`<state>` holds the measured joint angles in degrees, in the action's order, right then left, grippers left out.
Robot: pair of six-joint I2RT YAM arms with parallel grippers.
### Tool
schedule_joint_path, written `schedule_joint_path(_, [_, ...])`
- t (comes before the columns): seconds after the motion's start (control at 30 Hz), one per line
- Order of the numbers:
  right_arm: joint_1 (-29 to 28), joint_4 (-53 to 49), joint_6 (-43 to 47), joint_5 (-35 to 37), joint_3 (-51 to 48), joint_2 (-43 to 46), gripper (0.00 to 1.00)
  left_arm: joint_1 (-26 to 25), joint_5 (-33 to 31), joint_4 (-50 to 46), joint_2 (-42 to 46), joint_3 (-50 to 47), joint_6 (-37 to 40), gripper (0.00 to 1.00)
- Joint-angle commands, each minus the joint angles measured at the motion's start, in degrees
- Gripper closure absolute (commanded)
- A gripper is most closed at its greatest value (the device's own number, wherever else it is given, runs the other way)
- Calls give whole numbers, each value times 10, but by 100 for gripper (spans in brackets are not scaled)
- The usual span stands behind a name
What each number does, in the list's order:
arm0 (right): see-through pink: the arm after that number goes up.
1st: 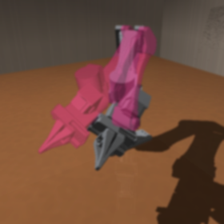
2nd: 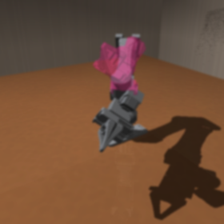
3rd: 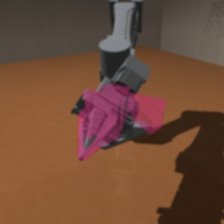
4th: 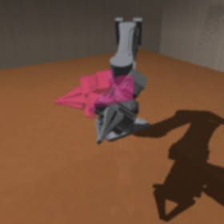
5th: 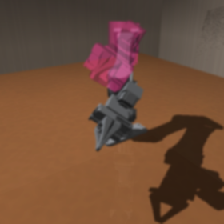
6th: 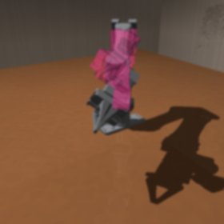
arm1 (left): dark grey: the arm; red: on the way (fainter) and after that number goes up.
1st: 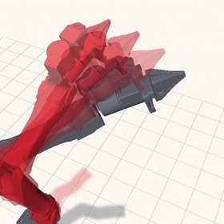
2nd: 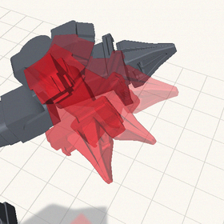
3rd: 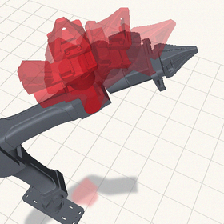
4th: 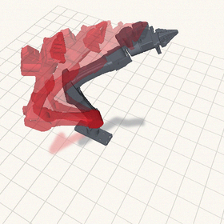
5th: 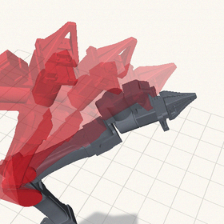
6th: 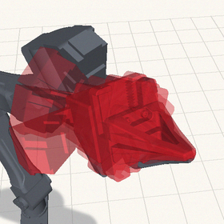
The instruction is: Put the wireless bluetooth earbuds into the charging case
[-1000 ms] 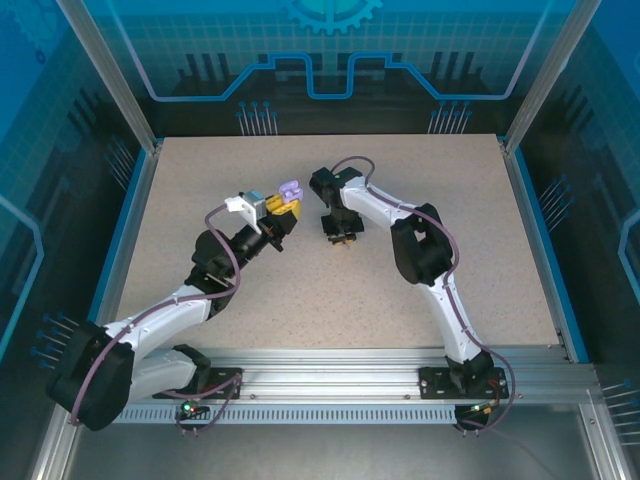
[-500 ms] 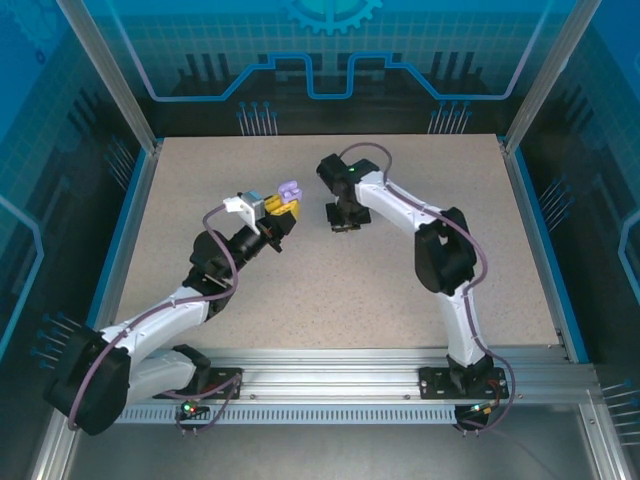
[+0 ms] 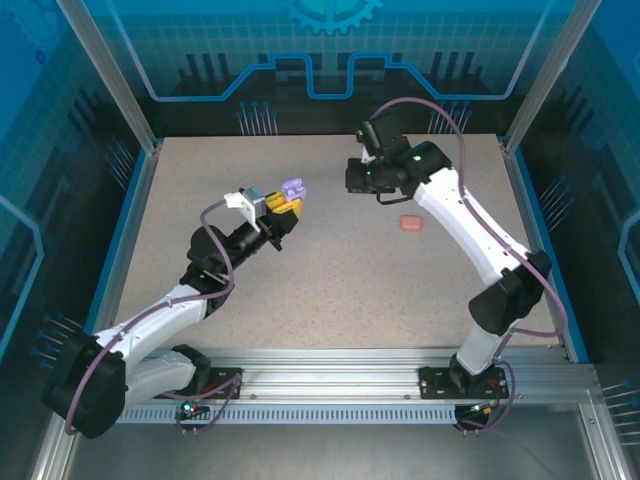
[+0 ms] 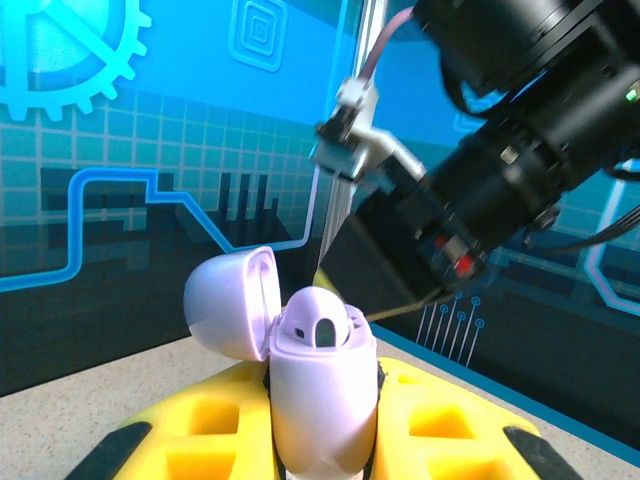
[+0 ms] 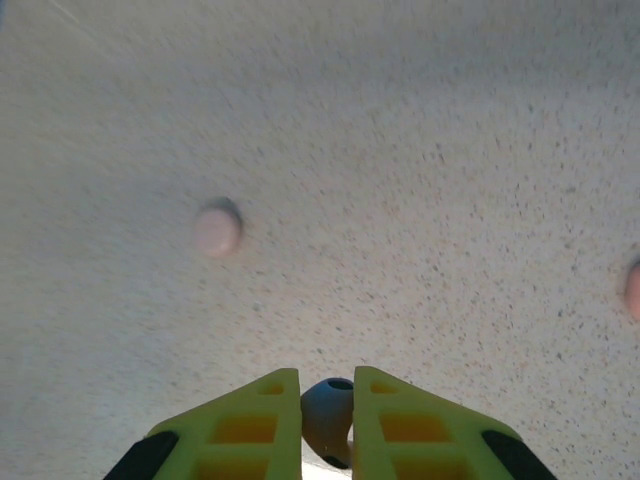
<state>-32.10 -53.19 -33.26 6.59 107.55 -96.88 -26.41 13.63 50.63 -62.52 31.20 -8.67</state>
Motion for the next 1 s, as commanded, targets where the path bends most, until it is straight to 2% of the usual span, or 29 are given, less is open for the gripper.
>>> schedule_joint_path(0.0, [6, 32, -12, -25, -4, 42, 84, -5, 29, 3, -2, 24, 20, 100])
schedule_joint_path(0.27, [0, 82, -23, -62, -14, 109, 84, -48, 36, -1, -14, 39, 69, 100])
schedule_joint_path(0.57, [-17, 191, -42, -88, -98, 191, 83, -95, -19, 77, -67, 60, 84, 100])
schedule_joint_path(0.8, [-35, 253, -54, -89, -154, 239, 82, -112, -47, 115, -114, 90, 88, 100])
schedule_joint_path(0.97, [-45, 261, -58, -90, -168, 250, 82, -115, -53, 126, -138, 109, 89, 100])
